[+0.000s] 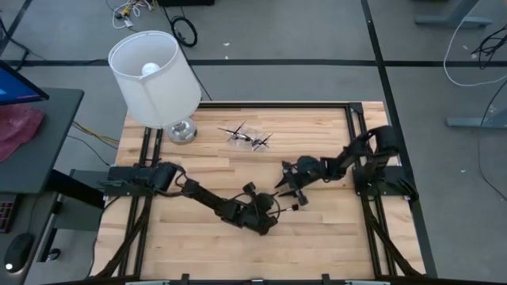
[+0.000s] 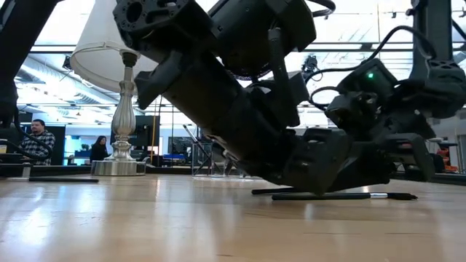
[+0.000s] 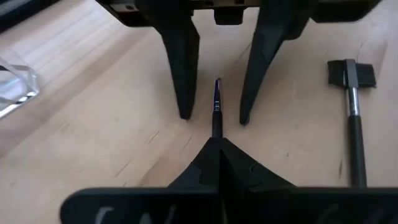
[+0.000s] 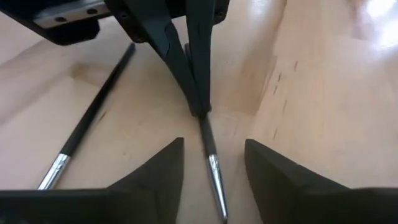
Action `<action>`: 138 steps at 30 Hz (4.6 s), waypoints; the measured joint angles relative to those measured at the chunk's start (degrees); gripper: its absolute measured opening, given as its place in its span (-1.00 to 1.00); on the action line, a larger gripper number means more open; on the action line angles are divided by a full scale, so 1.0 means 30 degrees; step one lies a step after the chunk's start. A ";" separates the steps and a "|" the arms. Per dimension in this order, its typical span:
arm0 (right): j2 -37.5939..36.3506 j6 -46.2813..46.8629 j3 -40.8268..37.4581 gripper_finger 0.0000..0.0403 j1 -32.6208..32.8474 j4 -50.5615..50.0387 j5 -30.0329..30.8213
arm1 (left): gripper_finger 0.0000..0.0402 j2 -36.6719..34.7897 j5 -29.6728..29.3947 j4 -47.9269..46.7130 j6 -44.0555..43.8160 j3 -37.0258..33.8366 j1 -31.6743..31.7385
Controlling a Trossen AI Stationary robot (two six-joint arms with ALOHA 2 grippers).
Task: Put items in baskets/containers
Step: Put the black eyeliner brush into the transparent organizer
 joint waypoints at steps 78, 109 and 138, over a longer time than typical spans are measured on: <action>-0.8262 -0.0994 0.0401 -0.19 -0.0207 -0.2107 0.2034 | -0.92 -0.6673 -0.7229 -1.2644 -0.5963 0.0013 -0.2753; -0.3510 0.8894 0.4529 -0.16 -0.0134 0.7168 -0.1592 | -0.92 -0.8247 -0.9371 -0.6428 0.1142 0.0015 -0.2491; -0.2926 1.0659 0.5115 -0.77 -0.0115 0.7941 -0.4411 | -0.91 -0.8247 -0.9005 -0.5514 0.2791 0.0034 -0.2410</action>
